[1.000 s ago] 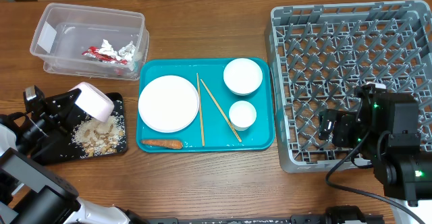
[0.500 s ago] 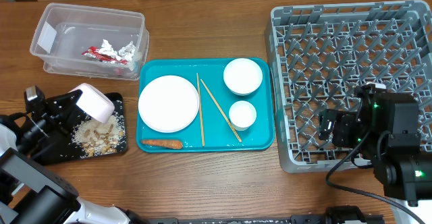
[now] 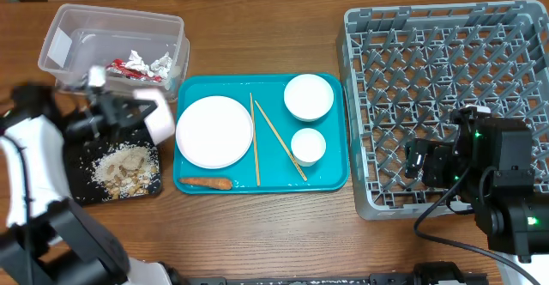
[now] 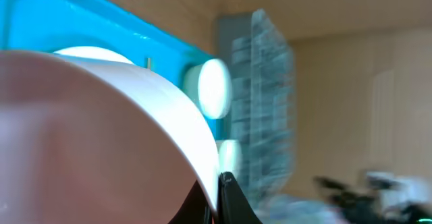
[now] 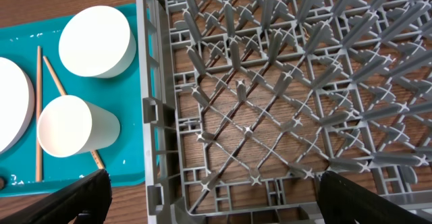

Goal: Sort waste into correct bins and load items into the dishwasher

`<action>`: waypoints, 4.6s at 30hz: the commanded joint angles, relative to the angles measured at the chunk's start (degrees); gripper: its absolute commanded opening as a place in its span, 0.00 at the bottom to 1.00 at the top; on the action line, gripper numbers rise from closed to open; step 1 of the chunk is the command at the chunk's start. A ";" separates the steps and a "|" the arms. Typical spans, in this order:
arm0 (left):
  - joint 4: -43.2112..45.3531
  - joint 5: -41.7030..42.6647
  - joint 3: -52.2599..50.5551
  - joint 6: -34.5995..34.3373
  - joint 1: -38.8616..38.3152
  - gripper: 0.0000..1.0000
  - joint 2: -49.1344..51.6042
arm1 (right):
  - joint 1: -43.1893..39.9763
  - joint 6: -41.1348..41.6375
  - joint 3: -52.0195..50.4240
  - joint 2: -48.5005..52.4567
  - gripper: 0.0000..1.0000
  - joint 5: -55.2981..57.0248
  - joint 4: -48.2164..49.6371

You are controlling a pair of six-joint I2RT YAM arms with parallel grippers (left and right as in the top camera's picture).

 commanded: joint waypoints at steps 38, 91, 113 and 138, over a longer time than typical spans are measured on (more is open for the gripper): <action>4.81 -44.15 20.70 -18.18 -50.66 0.63 10.58 | 0.22 0.02 1.84 0.00 1.00 0.31 0.04; -0.33 16.44 29.29 -16.39 -40.11 0.04 19.71 | -4.20 -4.76 1.81 28.15 1.00 -76.48 41.48; 4.11 18.62 29.29 -18.36 -47.50 0.04 19.71 | -4.20 -4.70 1.81 29.97 0.83 -82.16 45.07; -2.16 -5.31 29.29 -16.83 -45.55 0.35 19.67 | -4.31 -1.68 1.84 29.94 0.59 -65.26 39.63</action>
